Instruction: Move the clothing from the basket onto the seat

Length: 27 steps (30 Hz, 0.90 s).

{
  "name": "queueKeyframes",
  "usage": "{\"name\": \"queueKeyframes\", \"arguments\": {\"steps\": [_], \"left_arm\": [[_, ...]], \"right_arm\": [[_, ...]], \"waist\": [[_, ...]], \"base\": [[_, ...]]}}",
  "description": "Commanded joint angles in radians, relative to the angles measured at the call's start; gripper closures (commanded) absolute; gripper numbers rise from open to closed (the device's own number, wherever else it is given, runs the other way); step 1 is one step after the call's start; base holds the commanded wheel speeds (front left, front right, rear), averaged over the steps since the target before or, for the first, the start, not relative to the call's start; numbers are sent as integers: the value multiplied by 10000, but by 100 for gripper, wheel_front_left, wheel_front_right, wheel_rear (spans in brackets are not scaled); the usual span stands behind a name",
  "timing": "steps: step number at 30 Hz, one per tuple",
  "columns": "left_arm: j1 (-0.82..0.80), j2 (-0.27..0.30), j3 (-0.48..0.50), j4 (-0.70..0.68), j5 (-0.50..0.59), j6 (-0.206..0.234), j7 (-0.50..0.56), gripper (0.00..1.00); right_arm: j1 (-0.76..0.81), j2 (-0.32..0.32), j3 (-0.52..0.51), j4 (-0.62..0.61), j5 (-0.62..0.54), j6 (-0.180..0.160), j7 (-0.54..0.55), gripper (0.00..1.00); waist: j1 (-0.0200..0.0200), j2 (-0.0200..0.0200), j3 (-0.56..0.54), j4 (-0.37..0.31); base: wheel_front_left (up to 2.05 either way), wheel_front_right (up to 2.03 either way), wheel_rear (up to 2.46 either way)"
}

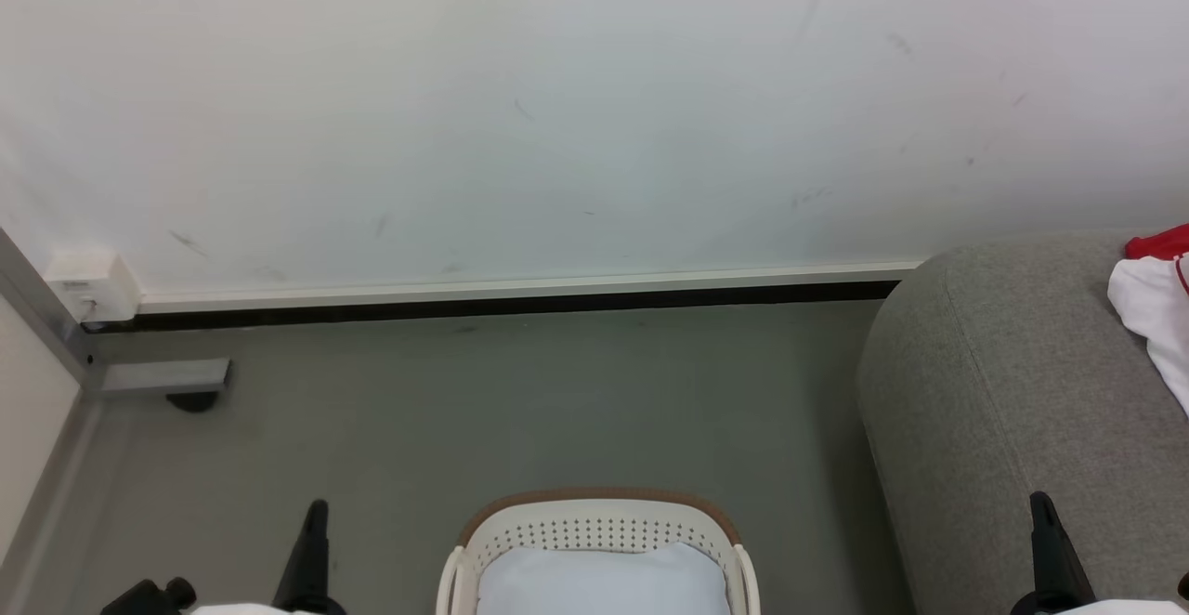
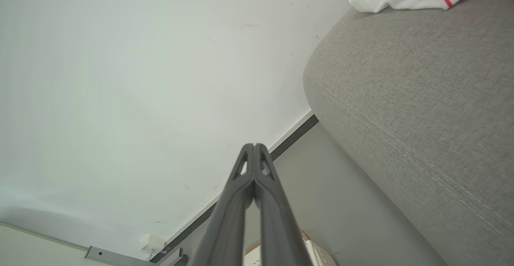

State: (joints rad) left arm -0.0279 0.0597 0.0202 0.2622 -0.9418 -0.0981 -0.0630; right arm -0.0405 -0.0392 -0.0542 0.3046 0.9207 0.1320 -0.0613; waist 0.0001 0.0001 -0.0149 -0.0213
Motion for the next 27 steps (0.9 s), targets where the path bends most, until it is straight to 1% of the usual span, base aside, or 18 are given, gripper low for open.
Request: {"name": "queueKeyframes", "arguments": {"steps": [1,27], "left_arm": [[-239,25,82,-118,-358,-67,84,100],[-505,-21,461,-150,-3068,-184,812,100]], "right_arm": [[-297,-102,-65,-163,357,-10,88,100],[-480,-126,-304,-366,3146,-15,804,100]], "waist": [[-1,-1,3,5],[-1,-1,65,77]], "base": [[0,0,0],[0,0,0]]}}
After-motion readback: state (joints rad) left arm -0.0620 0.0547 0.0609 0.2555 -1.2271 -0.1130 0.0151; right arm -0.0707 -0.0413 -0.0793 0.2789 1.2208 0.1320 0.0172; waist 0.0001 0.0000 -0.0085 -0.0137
